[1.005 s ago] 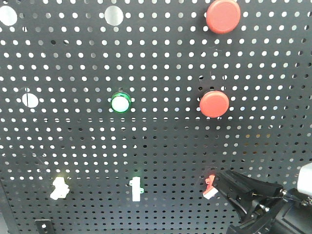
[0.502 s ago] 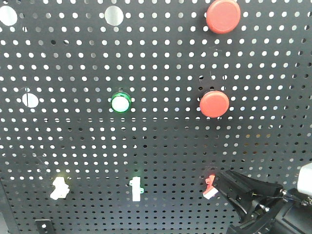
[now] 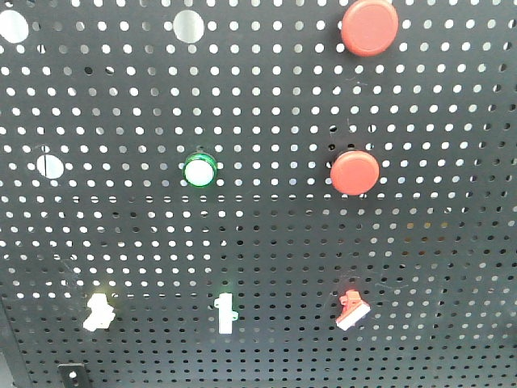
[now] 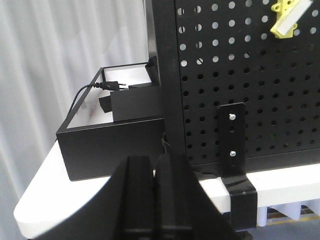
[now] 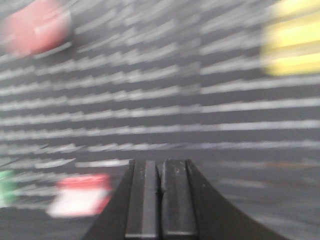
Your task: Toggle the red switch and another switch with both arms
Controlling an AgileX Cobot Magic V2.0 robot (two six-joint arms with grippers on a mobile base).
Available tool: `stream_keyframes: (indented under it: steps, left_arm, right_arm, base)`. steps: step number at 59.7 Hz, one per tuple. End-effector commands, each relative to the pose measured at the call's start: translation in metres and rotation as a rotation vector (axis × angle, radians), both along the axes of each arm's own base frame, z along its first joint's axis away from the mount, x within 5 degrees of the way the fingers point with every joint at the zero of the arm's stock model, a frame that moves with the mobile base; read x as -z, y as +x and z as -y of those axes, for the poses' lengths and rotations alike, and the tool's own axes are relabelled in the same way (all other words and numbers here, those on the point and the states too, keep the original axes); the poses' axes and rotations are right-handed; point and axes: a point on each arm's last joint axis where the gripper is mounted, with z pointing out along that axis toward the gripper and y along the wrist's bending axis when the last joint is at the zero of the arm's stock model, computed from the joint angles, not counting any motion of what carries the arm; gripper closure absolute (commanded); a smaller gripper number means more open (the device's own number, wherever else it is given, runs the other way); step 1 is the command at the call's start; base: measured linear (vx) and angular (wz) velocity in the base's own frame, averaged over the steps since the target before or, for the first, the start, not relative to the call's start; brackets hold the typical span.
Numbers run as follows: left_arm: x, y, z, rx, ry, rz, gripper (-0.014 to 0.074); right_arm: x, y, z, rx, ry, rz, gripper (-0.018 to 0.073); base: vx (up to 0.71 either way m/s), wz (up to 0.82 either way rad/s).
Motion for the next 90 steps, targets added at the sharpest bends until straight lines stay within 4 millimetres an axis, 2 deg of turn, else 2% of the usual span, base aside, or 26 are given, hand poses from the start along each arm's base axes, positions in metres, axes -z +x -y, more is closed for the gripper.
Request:
stream_keyframes:
  steps: [1, 10, 24, 90]
  left_arm:
    - [-0.001, -0.001, 0.0, 0.001, -0.025, 0.075, 0.0594]
    - [-0.001, -0.001, 0.0, 0.001, -0.025, 0.075, 0.0594]
    - [-0.002, -0.001, 0.0, 0.0, -0.025, 0.076, 0.0594]
    - [-0.002, -0.001, 0.0, 0.0, -0.025, 0.076, 0.0594]
  right_arm:
    - [0.007, -0.014, 0.008, 0.094, -0.013, 0.081, 0.0566]
    - [0.059, -0.032, 0.012, 0.143, -0.019, 0.016, 0.0566]
    - [0.092, -0.034, 0.015, 0.173, -0.056, -0.349, 0.0566]
    - [0.092, -0.034, 0.015, 0.173, -0.057, -0.357, 0.0566]
  base:
    - [0.0, 0.0]
    - [0.0, 0.0]
    - [0.0, 0.0]
    - [0.0, 0.0]
